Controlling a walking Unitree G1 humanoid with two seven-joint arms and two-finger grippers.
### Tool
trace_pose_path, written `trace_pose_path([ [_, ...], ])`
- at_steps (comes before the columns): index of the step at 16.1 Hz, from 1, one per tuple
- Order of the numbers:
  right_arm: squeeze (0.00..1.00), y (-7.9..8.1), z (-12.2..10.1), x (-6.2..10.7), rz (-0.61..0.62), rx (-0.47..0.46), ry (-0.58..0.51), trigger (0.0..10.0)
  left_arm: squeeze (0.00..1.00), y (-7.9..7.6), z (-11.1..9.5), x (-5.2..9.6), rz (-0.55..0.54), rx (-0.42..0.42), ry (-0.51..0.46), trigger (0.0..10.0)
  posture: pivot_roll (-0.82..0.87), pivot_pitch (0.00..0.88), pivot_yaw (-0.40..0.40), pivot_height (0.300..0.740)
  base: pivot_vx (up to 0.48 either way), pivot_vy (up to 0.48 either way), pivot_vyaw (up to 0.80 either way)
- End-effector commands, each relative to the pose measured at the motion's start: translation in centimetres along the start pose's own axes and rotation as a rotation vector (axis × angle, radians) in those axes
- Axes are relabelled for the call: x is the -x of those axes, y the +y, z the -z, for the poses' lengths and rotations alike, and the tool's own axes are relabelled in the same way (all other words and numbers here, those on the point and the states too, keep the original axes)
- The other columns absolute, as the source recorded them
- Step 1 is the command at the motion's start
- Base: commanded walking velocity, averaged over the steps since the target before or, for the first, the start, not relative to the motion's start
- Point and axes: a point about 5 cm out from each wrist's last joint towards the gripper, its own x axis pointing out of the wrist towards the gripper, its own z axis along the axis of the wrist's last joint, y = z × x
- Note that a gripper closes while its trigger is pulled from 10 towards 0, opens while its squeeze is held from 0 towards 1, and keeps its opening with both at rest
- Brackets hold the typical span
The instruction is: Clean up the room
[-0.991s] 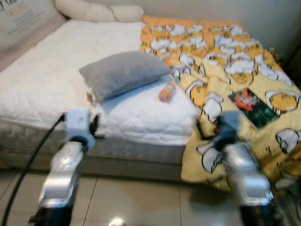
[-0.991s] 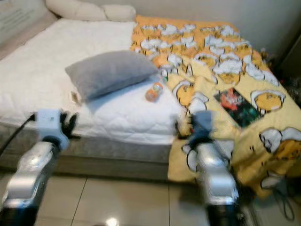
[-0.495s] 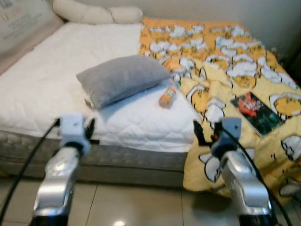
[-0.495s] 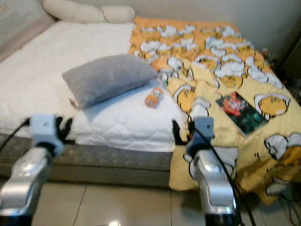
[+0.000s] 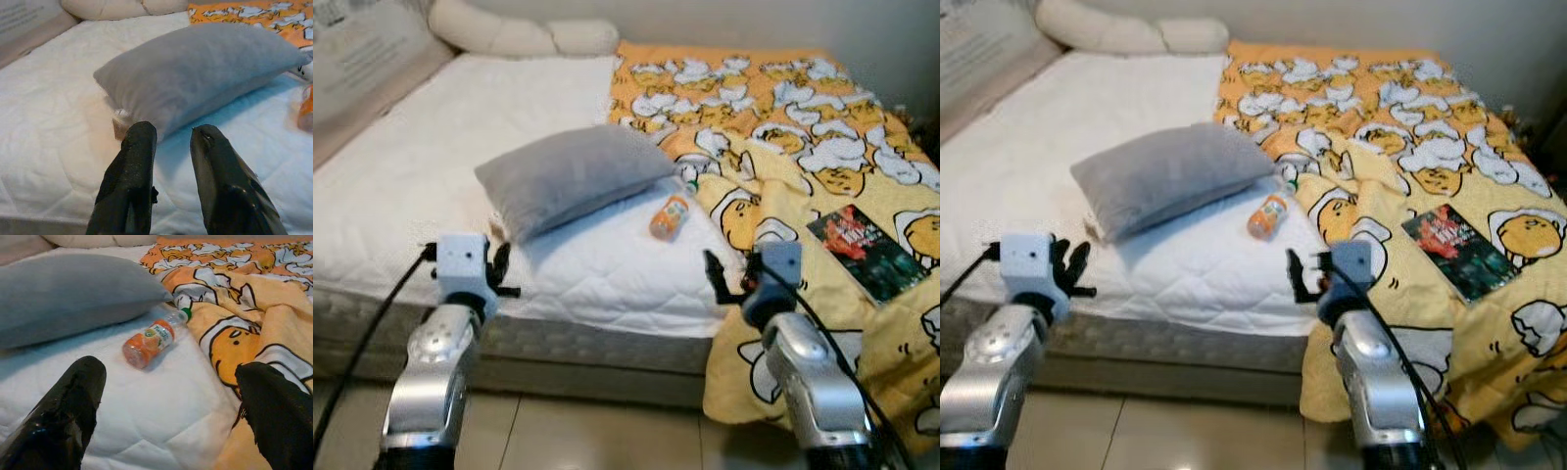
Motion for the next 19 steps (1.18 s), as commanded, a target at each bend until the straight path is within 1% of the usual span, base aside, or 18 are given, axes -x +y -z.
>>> trace_pose_path([
  [1,0.0,-0.7,-0.5,0.1,0.012,0.013,-0.014,10.0,0.0,-0.6,0.1,-0.1,0.019,0.0,0.005,10.0,0.04,0.0,0.033,0.74,0.337,0.0,0.78],
  [2,0.0,-0.9,-0.6,0.0,0.026,0.014,-0.014,10.0,0.0,-0.7,-0.1,-0.1,0.021,0.0,0.002,10.0,0.04,0.0,0.034,0.74,0.345,0.0,0.79],
  [3,0.0,-1.3,-0.6,0.1,0.055,0.006,-0.006,10.0,0.0,-0.7,-0.2,0.0,0.025,-0.002,-0.002,10.0,0.03,0.0,0.033,0.74,0.337,0.0,0.0],
  [6,0.0,-1.9,-1.3,0.4,0.067,-0.009,-0.025,10.0,0.0,-0.3,-0.6,0.5,0.025,-0.012,-0.018,10.0,0.01,0.0,0.037,0.74,0.341,0.0,0.0],
  [8,0.0,-2.5,-1.9,1.0,0.086,-0.041,-0.042,10.0,0.0,0.2,-0.7,1.2,0.003,-0.001,-0.021,10.0,0.02,0.0,0.033,0.74,0.339,0.0,0.0],
  [9,0.0,-3.1,-1.4,1.0,0.133,-0.071,-0.026,10.0,0.0,0.5,-0.4,1.5,-0.017,0.004,-0.01,10.0,0.02,0.0,0.031,0.74,0.341,0.0,0.0],
  [10,0.0,-3.4,-1.0,0.9,0.176,-0.071,-0.002,10.0,0.0,0.5,-0.2,1.5,-0.016,-0.002,-0.002,10.0,0.02,0.0,0.03,0.74,0.337,0.0,0.0],
  [11,0.0,-3.5,-0.2,0.4,0.21,-0.037,0.067,10.0,0.0,0.4,-0.1,1.6,-0.005,-0.013,0.004,10.0,0.02,0.0,0.03,0.74,0.337,0.0,0.0],
  [12,0.0,-3.4,0.1,0.1,0.196,-0.017,0.106,10.0,0.0,0.4,-0.1,1.6,-0.002,-0.013,0.004,10.0,0.02,0.0,0.03,0.74,0.334,0.0,0.0],
  [14,0.0,-3.2,0.8,-0.7,0.159,0.038,0.183,10.0,0.0,0.1,-0.1,1.6,0.02,-0.047,0.011,10.0,0.03,0.0,0.023,0.74,0.336,0.0,0.0],
  [15,0.0,-3.0,0.6,-1.3,0.13,0.049,0.185,10.0,0.0,0.1,-0.2,1.6,0.031,-0.06,0.011,10.0,0.04,0.0,0.02,0.74,0.322,0.0,0.0],
  [19,0.0,-3.2,0.5,-2.8,0.112,0.083,0.218,10.0,0.0,0.3,-0.4,1.5,0.038,-0.074,0.007,10.0,0.04,0.0,0.016,0.74,0.324,0.0,0.0],
])
